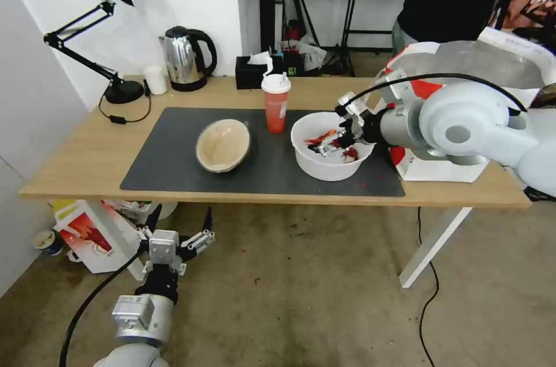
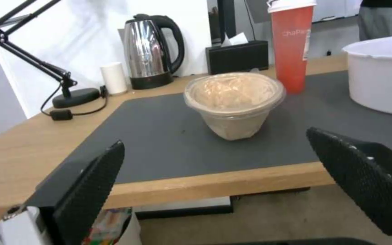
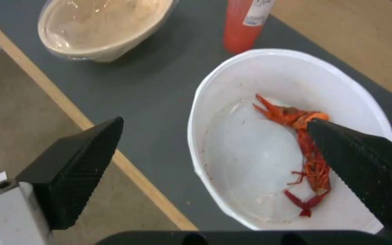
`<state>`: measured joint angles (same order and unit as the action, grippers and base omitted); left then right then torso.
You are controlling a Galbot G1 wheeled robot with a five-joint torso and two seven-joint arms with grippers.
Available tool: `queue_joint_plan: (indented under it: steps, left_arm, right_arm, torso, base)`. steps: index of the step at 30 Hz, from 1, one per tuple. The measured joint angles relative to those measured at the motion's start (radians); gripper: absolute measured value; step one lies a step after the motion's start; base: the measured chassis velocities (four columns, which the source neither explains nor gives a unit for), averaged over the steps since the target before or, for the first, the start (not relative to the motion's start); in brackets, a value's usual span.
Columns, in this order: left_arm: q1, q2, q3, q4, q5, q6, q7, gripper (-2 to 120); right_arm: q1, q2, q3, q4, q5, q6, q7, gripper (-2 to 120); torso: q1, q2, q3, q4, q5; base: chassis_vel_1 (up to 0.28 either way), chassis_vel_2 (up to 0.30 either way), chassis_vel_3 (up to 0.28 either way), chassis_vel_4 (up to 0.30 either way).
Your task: Pick up the trash from the table and place it into the takeout bag.
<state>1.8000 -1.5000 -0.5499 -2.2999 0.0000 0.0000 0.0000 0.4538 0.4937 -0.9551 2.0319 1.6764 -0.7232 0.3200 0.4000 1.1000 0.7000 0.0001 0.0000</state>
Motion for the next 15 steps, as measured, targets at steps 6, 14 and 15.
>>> queue_joint_plan:
  steps: [6,14,15]
  left_arm:
    - [0.0,0.0,0.0,0.0,0.0,0.0,0.0,100]
    - [0.0,0.0,0.0,0.0,0.0,0.0,0.0,100]
    - [0.0,0.0,0.0,0.0,0.0,0.0,0.0,100]
  right_arm:
    - [-0.004,-0.003,0.033,-0.012,-0.024,0.001,-0.044,100]
    - [-0.002,-0.018,0.04,-0.024,-0.074,0.002,-0.119,100]
    - [-0.003,-0.029,0.035,-0.024,-0.117,0.002,-0.174,100]
  torso:
    - [0.0,0.0,0.0,0.0,0.0]
    - [0.0,0.0,0.0,-0.0001,0.0]
    - [0.0,0.0,0.0,-0.0001,0.0]
  base:
    - [0.0,0.0,0.0,0.0]
    - [0.0,0.0,0.0,0.0]
    - [0.0,0.0,0.0,0.0]
